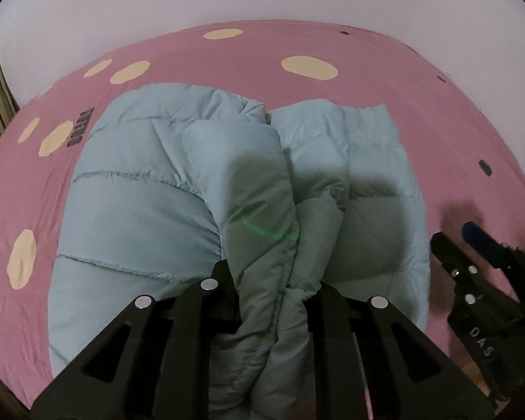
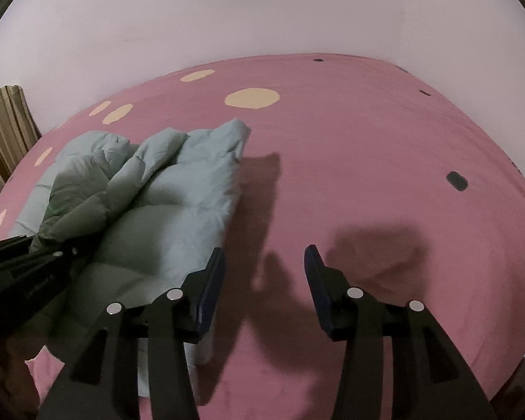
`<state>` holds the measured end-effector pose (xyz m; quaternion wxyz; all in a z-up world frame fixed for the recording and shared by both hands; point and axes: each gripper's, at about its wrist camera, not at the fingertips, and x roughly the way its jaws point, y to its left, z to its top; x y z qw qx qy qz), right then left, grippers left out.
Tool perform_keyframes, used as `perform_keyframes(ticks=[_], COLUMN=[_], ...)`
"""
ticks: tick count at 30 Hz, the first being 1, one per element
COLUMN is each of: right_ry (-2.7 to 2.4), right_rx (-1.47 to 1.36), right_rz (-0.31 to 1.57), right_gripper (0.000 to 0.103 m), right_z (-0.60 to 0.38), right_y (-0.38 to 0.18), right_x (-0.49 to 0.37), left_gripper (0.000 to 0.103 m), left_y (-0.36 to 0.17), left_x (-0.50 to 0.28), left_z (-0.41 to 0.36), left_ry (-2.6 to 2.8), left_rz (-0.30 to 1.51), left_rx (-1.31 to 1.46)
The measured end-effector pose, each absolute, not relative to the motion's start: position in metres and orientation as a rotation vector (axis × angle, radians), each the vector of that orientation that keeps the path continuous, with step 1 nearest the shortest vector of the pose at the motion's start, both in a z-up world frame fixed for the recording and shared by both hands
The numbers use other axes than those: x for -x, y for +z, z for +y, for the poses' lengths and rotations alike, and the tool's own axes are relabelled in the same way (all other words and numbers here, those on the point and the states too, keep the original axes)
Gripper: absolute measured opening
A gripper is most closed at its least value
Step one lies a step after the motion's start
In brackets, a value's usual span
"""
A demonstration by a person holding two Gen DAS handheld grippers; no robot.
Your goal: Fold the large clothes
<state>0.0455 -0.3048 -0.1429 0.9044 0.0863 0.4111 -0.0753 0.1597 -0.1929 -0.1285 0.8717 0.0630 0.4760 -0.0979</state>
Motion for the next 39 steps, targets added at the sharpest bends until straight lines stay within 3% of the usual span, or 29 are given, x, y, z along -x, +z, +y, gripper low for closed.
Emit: perform_keyframes(ticks=[6, 8, 11, 20, 26, 28, 36, 39], right_ry=[-0.192, -0.205, -0.219, -0.222, -0.161, -0.138, -0.014, 0.028], right_rx=[-0.200, -0.209, -0.214, -0.209, -0.199, -0.198, -0.246, -0.284], right_rz=[0.858, 0.859, 0.858, 0.843, 0.820, 0.814, 0.826, 0.828], right_gripper=[0.047, 0.047, 0.047, 0.048, 0.049, 0.058, 0.060, 0.073], right_z=[-0.321, -0.328, -0.331, -0.326, -0.303, -0.293, -0.245, -0.229], right_y=[-0.148, -0.148, -0.146, -0.132, -0.113, -0.109, -0.098, -0.096], right_x=[-0.039, -0.035, -0.032, -0.031, -0.035, -0.039, -0.066, -0.076], left_gripper=[0.028, 0.041, 0.050, 0.060, 0.069, 0.070, 0.070, 0.070], left_y=[-0.121, -0.116, -0.108, -0.055, -0.035, -0.038, -0.077, -0.093], left_x=[-0.145, -0.138, -0.129, -0.104, -0.103, -0.108, -0.136, -0.142], left_z=[-0.209, -0.210, -0.215, -0.204, -0.138, -0.108, -0.025, -0.013], left_ry=[-0.205, -0.230, -0.263, -0.347, -0.239, -0.137, 0.004, -0.017], left_rz=[0.958, 0.950, 0.937, 0.833, 0.761, 0.733, 0.816, 0.852], left_rx=[-0.176, -0.163, -0.146, -0.111, -0.048, -0.070, 0.024, 0.078])
